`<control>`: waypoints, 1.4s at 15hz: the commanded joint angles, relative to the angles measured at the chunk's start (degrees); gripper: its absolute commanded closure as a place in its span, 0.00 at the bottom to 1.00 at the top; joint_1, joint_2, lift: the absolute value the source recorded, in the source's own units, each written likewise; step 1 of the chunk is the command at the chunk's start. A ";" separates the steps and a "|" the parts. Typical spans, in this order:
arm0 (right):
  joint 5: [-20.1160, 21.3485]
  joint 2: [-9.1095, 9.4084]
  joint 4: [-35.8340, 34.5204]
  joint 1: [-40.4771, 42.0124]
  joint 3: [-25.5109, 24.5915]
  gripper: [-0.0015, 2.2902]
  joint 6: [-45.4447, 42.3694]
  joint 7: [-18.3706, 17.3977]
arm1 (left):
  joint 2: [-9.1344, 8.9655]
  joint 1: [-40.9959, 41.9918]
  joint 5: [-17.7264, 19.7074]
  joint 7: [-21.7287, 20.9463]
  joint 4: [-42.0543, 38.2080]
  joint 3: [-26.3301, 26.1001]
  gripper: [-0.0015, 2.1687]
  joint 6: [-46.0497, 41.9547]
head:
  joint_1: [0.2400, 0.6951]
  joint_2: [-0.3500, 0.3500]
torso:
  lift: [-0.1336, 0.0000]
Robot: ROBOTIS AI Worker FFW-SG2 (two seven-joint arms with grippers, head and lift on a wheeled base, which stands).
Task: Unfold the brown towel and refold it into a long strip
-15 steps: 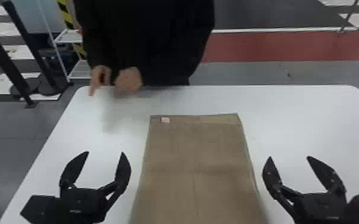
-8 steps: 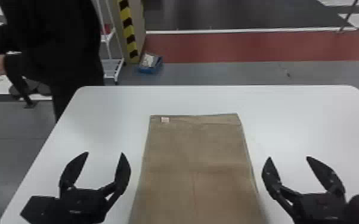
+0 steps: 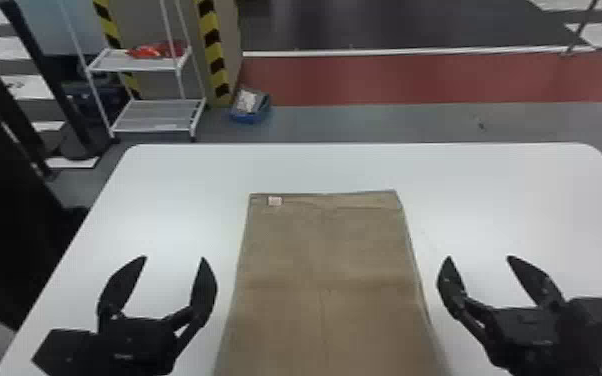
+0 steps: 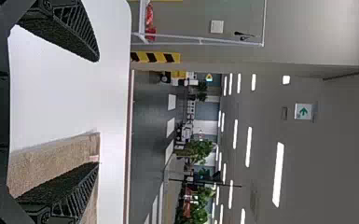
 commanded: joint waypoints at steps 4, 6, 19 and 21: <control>-1.36 -0.05 6.08 -11.02 -0.76 0.04 8.56 3.76 | 0.50 -0.84 0.44 -0.26 0.63 0.16 0.04 0.18 | 1.00 0.56 | 0.08; -3.73 -0.05 10.30 -16.29 -1.29 0.04 10.67 6.58 | 0.68 -1.28 0.62 -0.35 1.24 0.25 0.04 0.35 | 1.00 0.58 | 0.08; -7.43 -1.63 31.75 -42.22 0.90 0.06 33.00 12.64 | 1.03 -5.15 0.79 -0.44 4.32 -0.36 0.04 3.34 | 1.00 0.62 | 0.08; -6.99 -1.63 31.92 -44.59 1.43 0.07 40.03 12.64 | 1.30 -5.41 0.79 -0.44 4.32 -0.54 0.04 3.52 | 1.00 0.64 | 0.08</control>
